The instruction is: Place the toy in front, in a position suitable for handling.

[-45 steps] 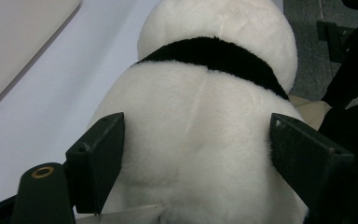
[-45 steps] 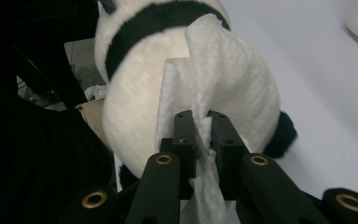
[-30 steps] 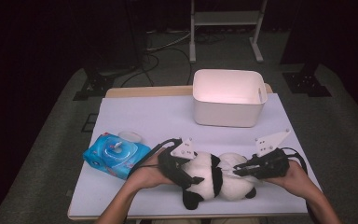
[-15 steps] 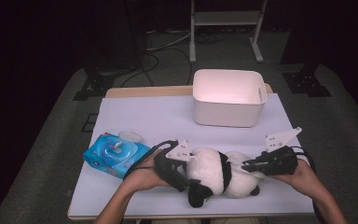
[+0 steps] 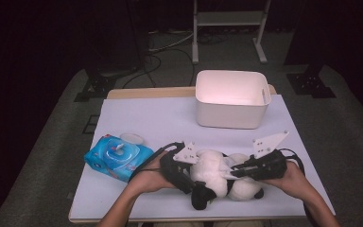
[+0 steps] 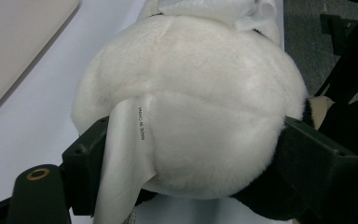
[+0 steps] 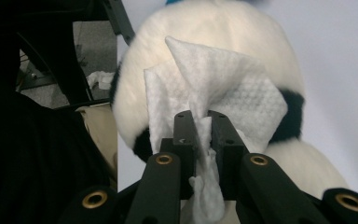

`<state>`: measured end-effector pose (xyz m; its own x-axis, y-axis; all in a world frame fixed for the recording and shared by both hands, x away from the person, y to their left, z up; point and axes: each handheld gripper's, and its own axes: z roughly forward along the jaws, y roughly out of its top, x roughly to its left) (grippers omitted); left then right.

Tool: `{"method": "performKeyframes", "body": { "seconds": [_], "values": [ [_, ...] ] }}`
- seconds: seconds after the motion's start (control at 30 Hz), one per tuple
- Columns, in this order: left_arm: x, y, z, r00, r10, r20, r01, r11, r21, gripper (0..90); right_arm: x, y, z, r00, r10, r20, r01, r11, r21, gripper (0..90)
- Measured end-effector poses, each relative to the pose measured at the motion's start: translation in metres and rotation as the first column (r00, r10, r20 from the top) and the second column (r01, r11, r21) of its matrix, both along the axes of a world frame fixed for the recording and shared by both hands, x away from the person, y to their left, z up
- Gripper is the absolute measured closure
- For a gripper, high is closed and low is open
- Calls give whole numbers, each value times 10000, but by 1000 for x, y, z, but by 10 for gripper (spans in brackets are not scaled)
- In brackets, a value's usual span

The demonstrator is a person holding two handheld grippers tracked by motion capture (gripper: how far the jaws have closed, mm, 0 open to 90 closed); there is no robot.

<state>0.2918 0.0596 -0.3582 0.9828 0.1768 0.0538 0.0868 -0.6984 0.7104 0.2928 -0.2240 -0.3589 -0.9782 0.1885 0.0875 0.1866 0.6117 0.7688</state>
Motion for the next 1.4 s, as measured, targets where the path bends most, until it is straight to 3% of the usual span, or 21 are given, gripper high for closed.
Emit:
{"method": "performKeyframes", "body": {
  "seconds": [0.4,0.5,0.8,1.17,1.27,1.4],
  "values": [
    [5,-19,-12,9999,-93,-42,92,9999,-119,183,1,40,20,9956,777,522,-763,9967,-287,813],
    [7,-17,-13,9999,-62,-134,57,9993,-375,183,1,37,18,9968,665,436,-654,9975,-261,813],
    [5,-15,-14,9999,-95,-98,90,9989,-469,185,-16,8,4,9994,247,259,-238,9992,-324,813],
    [7,-19,-14,9999,-103,-61,100,9991,-417,185,-17,39,11,9944,915,538,-896,9953,-355,810],
    [7,-17,-15,9999,-129,-93,124,9987,-500,185,-17,33,10,9955,882,333,-876,9960,-200,811],
    [6,-15,-16,9999,-122,-51,119,9984,-559,185,-19,18,7,9976,631,273,-618,9971,-441,811]
  ]
}}
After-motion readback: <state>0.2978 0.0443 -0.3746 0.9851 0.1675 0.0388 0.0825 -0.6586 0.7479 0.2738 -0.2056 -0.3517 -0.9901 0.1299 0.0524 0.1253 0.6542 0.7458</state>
